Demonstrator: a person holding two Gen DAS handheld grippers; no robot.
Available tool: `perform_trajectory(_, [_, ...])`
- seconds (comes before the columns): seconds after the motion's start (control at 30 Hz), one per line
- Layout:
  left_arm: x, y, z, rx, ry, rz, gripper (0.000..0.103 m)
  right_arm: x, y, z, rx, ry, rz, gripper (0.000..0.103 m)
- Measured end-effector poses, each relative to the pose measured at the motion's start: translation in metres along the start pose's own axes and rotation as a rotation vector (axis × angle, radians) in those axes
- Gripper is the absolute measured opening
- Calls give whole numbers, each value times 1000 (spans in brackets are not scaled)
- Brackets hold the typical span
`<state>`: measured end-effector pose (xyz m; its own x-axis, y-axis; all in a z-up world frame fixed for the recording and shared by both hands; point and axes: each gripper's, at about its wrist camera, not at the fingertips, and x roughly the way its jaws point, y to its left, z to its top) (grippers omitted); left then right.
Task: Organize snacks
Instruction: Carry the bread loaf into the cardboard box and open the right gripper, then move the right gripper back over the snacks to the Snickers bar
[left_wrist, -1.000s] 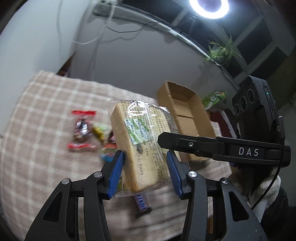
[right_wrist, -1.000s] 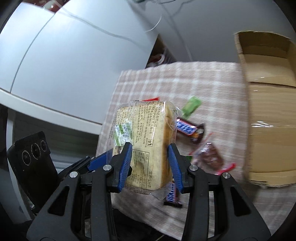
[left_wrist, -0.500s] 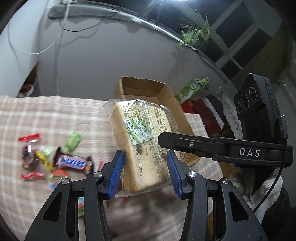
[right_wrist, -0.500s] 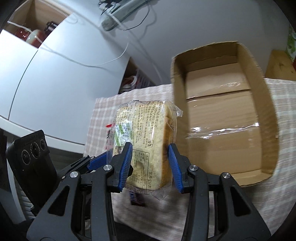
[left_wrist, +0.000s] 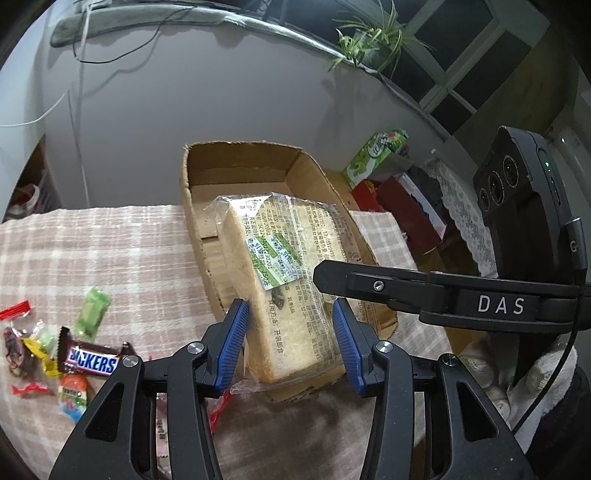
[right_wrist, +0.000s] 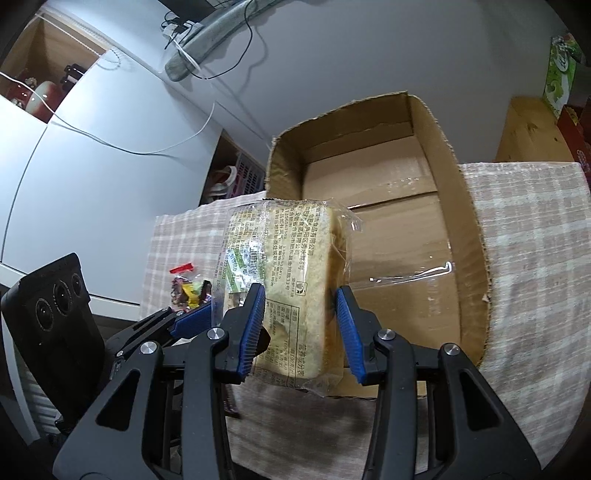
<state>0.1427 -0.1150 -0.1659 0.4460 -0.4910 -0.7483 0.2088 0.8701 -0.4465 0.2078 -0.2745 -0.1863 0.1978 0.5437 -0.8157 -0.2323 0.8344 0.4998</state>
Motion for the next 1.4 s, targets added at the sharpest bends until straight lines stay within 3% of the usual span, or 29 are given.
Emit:
perform_trajectory(0.2, [10, -4, -1, 27, 22, 31, 45, 0, -11, -1, 10, -10, -61, 43])
perform_trajectory(0.7, [-15, 6, -6, 23, -15, 52, 45, -8, -2, -11, -9, -12, -51, 43])
perform_trajectory(1.1, [-73, 51, -24, -43, -78, 124, 45, -9, 41, -36, -127, 13, -20, 43])
perform_trajectory(1.4, [-108, 102, -57, -158, -85, 206, 45, 13, 86, -77, -263, 105, -2, 43])
